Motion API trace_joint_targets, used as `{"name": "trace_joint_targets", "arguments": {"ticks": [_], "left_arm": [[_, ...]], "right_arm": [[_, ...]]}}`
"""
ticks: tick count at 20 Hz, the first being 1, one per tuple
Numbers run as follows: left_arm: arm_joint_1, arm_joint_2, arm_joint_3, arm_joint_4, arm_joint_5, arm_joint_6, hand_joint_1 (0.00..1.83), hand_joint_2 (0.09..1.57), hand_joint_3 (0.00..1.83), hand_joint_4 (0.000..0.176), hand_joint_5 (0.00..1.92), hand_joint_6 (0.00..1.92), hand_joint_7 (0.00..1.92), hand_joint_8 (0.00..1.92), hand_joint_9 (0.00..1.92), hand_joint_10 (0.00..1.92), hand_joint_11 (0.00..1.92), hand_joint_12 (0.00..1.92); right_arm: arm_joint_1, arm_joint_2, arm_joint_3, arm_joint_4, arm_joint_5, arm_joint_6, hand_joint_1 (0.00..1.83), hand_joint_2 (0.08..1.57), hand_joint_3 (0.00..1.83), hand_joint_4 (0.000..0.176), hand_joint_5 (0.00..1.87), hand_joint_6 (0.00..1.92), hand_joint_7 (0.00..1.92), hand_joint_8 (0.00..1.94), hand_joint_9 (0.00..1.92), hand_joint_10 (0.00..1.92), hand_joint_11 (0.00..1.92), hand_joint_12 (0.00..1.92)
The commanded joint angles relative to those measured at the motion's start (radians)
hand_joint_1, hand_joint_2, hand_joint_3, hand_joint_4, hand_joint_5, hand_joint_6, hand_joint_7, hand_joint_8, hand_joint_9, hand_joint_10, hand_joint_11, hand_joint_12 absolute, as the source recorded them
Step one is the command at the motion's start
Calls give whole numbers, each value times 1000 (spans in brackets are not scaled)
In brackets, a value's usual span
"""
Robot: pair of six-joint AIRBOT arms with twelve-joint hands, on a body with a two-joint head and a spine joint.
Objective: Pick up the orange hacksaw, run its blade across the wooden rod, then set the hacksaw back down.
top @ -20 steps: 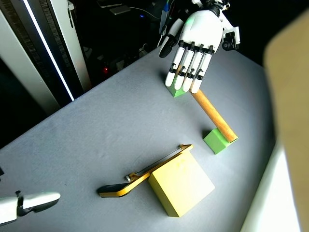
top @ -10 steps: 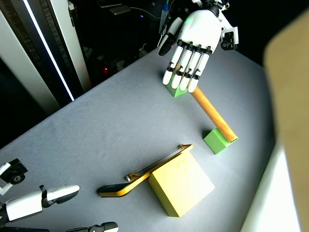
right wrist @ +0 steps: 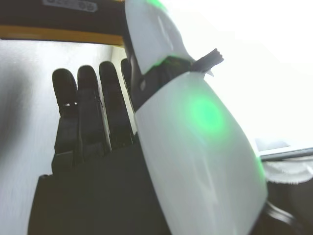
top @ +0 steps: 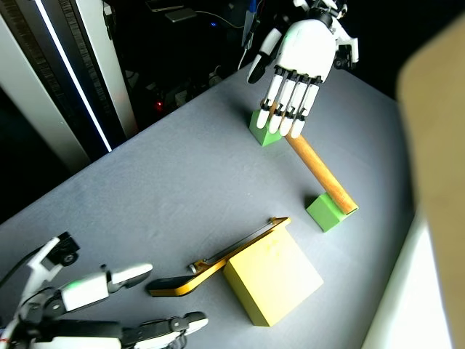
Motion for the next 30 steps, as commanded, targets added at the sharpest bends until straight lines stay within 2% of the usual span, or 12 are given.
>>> {"name": "trace_joint_targets", "arguments": {"ticks": [1,4,11,15,19,22,26,30], "left_arm": [[-11,14,-1,-58,-42,-3,65,1317,0,0,74,4,91,7,69,7,38,35],[-9,37,-19,-58,-22,-3,55,1332,5,0,29,0,37,0,14,1,0,0],[-13,85,-64,-58,37,-3,74,1311,0,0,65,5,75,6,53,8,27,20],[-14,93,-77,-58,52,-3,77,1316,0,0,50,4,64,4,28,4,8,4],[-9,104,-94,-58,63,-3,90,1323,0,0,42,6,44,4,17,5,1,0],[-2,110,-100,-58,64,-5,68,1336,2,0,28,5,32,4,3,1,0,0],[-8,115,-106,-58,64,-3,108,1326,0,0,50,8,58,8,27,8,1,1],[-12,121,-109,-58,69,-3,104,1336,0,0,53,9,54,9,33,10,2,1]], "right_arm": [[20,-2,10,50,99,5,1037,1133,0,0,263,5,269,6,274,6,0,1007],[35,-24,22,50,89,-6,997,1154,5,0,252,0,236,0,254,0,0,965],[57,-59,31,50,79,-20,967,1176,6,0,224,1,201,0,227,1,0,897],[59,-65,33,52,79,-29,1008,1142,0,0,267,7,241,7,243,3,0,901],[61,-71,33,56,78,-40,1036,1125,0,0,294,8,268,9,286,10,0,1013],[63,-73,33,76,82,-59,989,1155,3,0,250,0,235,0,242,0,0,936],[64,-71,33,96,79,-86,1015,1144,0,0,287,7,261,6,274,7,0,965],[75,-45,33,21,44,-60,992,1155,0,0,246,2,242,1,265,1,0,943]]}}
